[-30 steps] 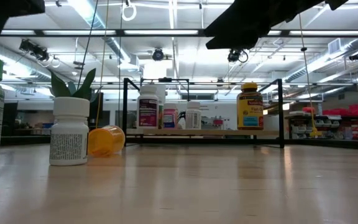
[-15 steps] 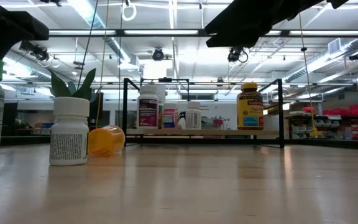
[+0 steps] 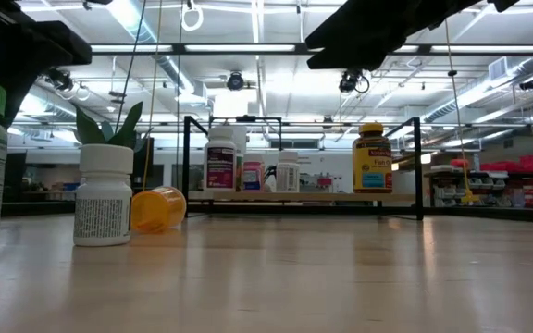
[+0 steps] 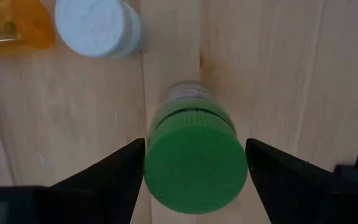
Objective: Pick and place medicine bottles onto shelf by color
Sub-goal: Put the green pill bottle on the shelf
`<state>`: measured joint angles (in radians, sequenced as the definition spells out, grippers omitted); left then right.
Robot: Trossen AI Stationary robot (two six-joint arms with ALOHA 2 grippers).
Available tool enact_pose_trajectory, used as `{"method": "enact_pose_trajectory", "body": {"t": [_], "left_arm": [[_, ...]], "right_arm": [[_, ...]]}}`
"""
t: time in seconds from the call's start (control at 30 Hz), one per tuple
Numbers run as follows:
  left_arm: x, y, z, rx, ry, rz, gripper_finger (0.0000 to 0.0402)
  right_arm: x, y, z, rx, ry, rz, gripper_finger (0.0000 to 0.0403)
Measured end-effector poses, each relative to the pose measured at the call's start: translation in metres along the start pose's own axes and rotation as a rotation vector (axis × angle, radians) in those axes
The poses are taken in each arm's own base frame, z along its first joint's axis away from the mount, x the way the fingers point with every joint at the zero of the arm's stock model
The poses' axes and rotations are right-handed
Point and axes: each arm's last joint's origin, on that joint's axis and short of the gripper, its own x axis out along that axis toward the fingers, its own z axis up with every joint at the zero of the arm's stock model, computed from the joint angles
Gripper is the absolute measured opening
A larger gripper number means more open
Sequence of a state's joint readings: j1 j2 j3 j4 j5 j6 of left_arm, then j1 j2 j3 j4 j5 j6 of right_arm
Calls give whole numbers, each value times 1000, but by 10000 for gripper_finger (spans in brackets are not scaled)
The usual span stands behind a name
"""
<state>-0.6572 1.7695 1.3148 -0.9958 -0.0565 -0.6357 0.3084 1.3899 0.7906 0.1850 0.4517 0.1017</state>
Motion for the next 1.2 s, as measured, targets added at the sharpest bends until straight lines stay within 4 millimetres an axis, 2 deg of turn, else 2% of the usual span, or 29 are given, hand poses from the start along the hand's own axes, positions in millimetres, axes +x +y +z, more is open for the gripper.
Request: {"method": "enact_pose_trajectory", "body": {"t": [0.2, 0.57, 0.77, 1.0, 1.2], "left_arm": [[0, 0, 0, 4, -5, -1, 276], [-1, 0, 1, 27, -7, -5, 206], [-3, 6, 5, 19, 37, -71, 214], [-27, 16, 17, 29, 84, -94, 206], [-58, 27, 38, 67, 0, -130, 214]], "right_arm": [[0, 0, 0, 0, 1, 0, 297], [-6, 2, -2, -20, 33, -1, 297], [-16, 1, -3, -27, 64, -56, 297], [-23, 0, -3, -39, 84, -52, 297], [-33, -5, -1, -28, 107, -57, 297]]}}
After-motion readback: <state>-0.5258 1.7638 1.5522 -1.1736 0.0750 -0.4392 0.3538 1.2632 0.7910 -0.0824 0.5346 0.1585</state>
